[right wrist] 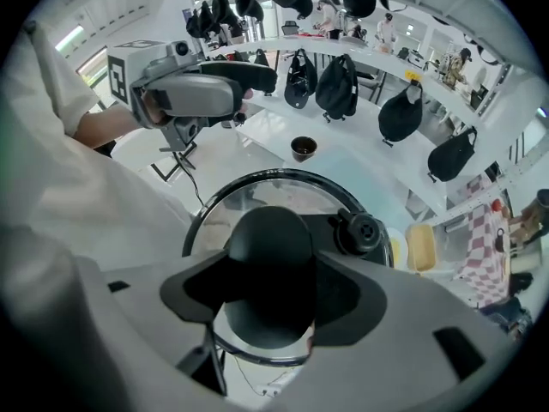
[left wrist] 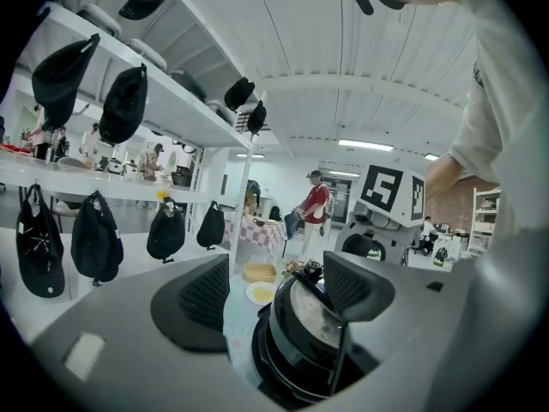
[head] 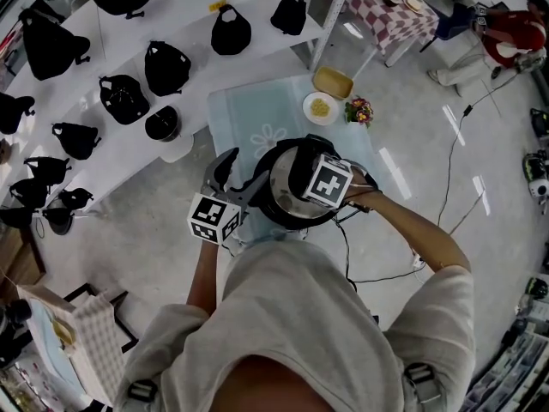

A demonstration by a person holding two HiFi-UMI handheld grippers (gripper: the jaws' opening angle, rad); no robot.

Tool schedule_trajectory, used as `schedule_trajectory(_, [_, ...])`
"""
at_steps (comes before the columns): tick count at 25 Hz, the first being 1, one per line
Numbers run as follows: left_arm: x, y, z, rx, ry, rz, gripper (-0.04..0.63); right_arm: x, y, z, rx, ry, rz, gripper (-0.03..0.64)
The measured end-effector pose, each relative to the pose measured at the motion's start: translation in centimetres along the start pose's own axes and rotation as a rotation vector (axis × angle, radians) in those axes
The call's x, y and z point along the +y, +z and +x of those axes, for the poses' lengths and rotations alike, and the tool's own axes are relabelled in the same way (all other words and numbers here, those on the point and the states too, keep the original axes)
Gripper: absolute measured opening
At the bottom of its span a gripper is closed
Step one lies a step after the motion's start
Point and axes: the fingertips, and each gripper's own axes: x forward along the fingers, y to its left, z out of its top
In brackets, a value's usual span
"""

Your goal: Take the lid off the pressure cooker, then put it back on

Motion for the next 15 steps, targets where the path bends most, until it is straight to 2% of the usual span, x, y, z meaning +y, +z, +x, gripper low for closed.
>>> schedule_trajectory(7, [-3.7, -0.6, 4.3, 0.032, -0.137, 0.025, 0.33, -1.7, -5.1, -2.7, -0.044, -0.073, 0.164, 0.27])
schedule_trajectory(15, [-10.5, -0.6, 9.7, 0.066, -0.334, 0.065, 0.331, -1.2, -16.8, -6.3, -0.008, -0.153, 0.432, 0.27])
